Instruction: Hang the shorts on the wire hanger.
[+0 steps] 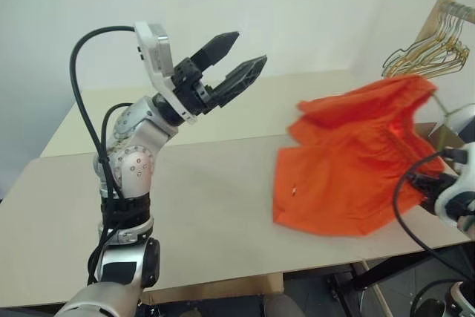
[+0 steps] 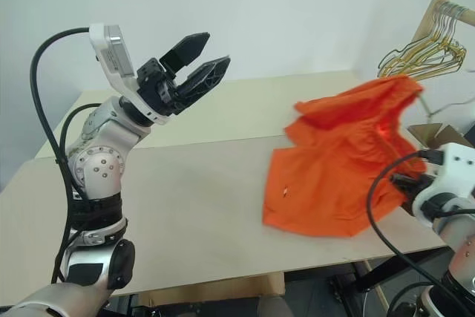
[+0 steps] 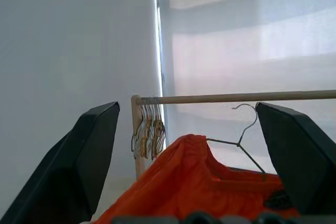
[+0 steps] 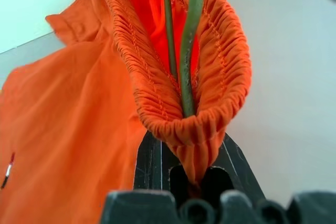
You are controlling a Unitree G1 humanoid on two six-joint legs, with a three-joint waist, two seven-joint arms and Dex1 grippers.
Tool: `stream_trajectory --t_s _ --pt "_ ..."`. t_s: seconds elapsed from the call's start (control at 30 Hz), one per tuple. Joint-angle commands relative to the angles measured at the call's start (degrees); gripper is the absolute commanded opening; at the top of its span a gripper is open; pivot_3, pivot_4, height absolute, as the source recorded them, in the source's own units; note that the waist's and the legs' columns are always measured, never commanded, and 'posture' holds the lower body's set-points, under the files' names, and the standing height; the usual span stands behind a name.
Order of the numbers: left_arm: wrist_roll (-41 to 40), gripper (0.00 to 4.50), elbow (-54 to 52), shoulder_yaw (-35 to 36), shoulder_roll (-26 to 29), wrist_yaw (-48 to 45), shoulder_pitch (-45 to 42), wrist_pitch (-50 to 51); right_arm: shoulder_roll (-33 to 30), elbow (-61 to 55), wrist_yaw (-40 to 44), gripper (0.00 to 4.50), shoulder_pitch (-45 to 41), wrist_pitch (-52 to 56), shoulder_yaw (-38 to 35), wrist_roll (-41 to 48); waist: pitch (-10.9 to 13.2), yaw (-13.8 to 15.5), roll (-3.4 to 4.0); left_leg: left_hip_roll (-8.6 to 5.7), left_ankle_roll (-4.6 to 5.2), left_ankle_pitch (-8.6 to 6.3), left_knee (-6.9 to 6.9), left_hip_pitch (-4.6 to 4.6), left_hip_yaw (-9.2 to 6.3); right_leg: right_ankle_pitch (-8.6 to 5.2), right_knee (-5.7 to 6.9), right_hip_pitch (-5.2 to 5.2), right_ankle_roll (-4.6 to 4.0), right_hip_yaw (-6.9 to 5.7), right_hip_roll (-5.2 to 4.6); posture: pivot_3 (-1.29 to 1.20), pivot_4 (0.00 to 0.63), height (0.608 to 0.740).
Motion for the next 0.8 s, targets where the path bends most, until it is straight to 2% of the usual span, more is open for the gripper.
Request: stream_trajectory --t_s 0.03,0.13,0.33,0.57,0.67,0.8 --pt "-0.33 4.49 -3.38 -2.38 0.12 2.11 0.8 0.96 -1.99 1.5 -7.0 0.0 -3.54 0.45 -5.0 -1.2 -0.04 -0.55 0.08 -0.01 0.01 0.0 -0.08 0.07 0.05 -0.01 -0.06 0.24 0.01 0.04 0.0 -0.27 0.015 0.74" --pt "0.17 4.49 -4.42 -4.62 0.7 1.96 1.9 1.16 -4.9 5.15 -11.04 0.0 -6.93 0.45 -7.22 -2.33 -0.17 -1.43 0.27 -0.05 0.01 -0.01 -0.21 0.71 0.16 -0.07 -0.22 0.58 0.04 0.11 0.01 -0.27 0.004 0.74" --pt "-1.38 4.49 -4.87 -5.41 1.69 1.15 2.28 1.38 -11.76 14.75 -15.71 0.0 -15.46 0.45 -9.78 -5.89 -0.3 -2.86 0.48 -0.07 0.0 0.0 -0.74 0.82 0.38 -0.09 -0.54 0.86 0.03 0.3 0.02 -0.27 0.0 0.74" --pt "-2.34 4.49 -4.83 -5.63 3.02 0.31 2.38 1.49 -15.94 28.97 -19.84 0.0 -30.17 0.45 -17.5 -13.16 -0.38 -3.11 0.6 -0.08 0.0 0.0 -0.84 0.9 0.44 -0.08 -0.87 1.08 0.04 0.32 -0.01 -0.27 0.0 0.74" --pt "-2.01 4.49 -5.38 -6.09 3.37 -0.11 2.8 1.12 -17.29 33.9 -21.17 0.0 -33.93 0.44 -20.01 -16.57 -0.39 -2.92 0.63 -0.08 0.0 0.0 -0.88 0.98 0.44 -0.09 -0.94 1.17 0.04 0.29 -0.01 -0.26 0.0 0.74" --pt "-1.98 4.49 -6.09 -5.94 3.75 0.1 3.21 1.13 -18.88 39.32 -21.86 0.0 -34.9 -1.69 -21.97 -19.62 -0.37 -2.73 0.59 -0.08 0.0 0.0 -0.95 0.97 0.45 -0.09 -1.05 1.19 0.04 0.28 -0.01 -0.25 0.0 0.74"
